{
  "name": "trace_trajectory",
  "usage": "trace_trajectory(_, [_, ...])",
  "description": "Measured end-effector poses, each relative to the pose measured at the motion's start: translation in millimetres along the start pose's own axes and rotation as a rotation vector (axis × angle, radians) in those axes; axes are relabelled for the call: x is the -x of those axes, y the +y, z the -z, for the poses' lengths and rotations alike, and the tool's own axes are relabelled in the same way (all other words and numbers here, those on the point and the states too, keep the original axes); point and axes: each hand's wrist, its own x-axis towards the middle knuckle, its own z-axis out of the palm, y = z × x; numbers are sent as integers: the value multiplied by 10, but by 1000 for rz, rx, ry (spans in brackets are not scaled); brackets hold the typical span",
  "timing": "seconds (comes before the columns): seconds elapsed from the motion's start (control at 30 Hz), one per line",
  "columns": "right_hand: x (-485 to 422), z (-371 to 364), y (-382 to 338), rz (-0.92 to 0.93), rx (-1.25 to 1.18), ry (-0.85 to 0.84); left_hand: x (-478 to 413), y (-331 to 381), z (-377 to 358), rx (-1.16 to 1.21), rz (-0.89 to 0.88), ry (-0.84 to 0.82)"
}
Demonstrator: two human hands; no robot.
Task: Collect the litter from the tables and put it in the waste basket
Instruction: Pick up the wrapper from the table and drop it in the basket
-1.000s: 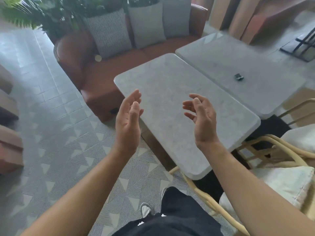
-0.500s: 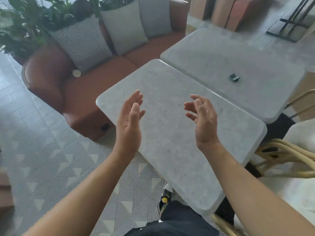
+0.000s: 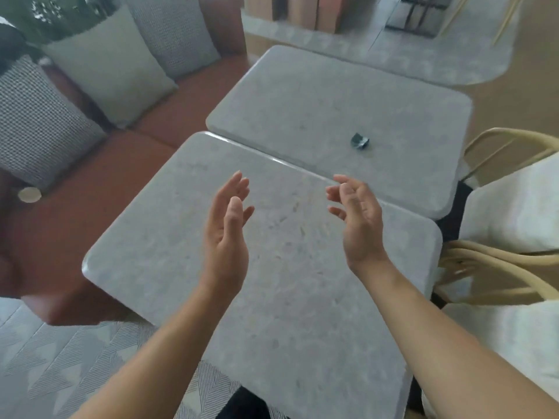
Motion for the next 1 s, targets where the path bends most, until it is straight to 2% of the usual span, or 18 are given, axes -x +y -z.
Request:
trace_trajectory(0.4, [-1313,98,382,-55,144,278,-1298,-720,-703,86,54,-253])
trace_trajectory(0.7, [-2579,121,1016,-108,346,340,-2158,-1196,-1144,98,102,-359])
trace_trajectory(0.77, [-2853,151,1231,-141,471,325,-2327,-1334,-1234,82,111,-373])
trace_trajectory(1.0, [-3533,303,1738,-243,1133,175,-2670,-1655,-1386,51,119,-383])
